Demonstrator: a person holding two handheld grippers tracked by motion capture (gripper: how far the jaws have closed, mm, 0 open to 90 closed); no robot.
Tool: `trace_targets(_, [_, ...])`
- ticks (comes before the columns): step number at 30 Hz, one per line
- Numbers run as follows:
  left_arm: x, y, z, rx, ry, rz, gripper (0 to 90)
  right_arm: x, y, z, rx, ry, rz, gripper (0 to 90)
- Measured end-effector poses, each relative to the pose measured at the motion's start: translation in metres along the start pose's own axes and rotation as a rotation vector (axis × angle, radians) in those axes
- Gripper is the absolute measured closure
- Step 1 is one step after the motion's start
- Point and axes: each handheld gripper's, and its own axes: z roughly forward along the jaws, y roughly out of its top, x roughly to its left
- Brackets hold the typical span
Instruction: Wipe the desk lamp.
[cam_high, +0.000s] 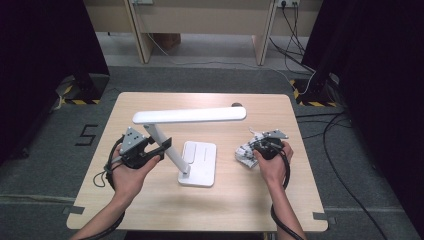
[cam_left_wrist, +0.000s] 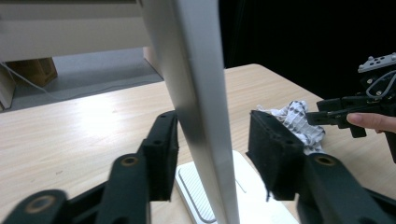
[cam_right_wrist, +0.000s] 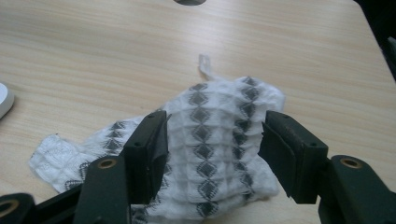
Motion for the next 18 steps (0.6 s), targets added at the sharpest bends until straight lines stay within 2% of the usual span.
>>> trace_targets(3, [0.0,0.0,-0.004,-0.014,-0.013,0.009,45.4,-0.001,0.001,-0.005,-0.009,0.008,0.0,43.0])
trace_targets(6, [0.0,-0.003,-0.01,-0.007,-0.036,0.02,41.0,0.002,0.001,-0.014,-0.03,0.031,-0.006,47.2])
trace_targets(8, [0.0,-0.006,-0.016,-0.009,-0.04,0.041,39.1,0.007,0.001,-0.022,-0.047,0.051,-0.01,50.8])
trace_targets(10, [0.002,-0.011,-0.023,-0.008,-0.047,0.046,38.4,0.014,0.0,-0.03,-0.062,0.072,-0.024,54.9])
trace_targets(13, [0.006,-0.024,-0.036,0.008,-0.053,0.05,38.6,0.028,-0.002,-0.042,-0.078,0.113,-0.056,60.6])
trace_targets(18, [0.019,-0.057,-0.053,0.072,-0.064,0.055,42.8,0.056,-0.016,-0.051,-0.046,0.239,-0.119,71.3])
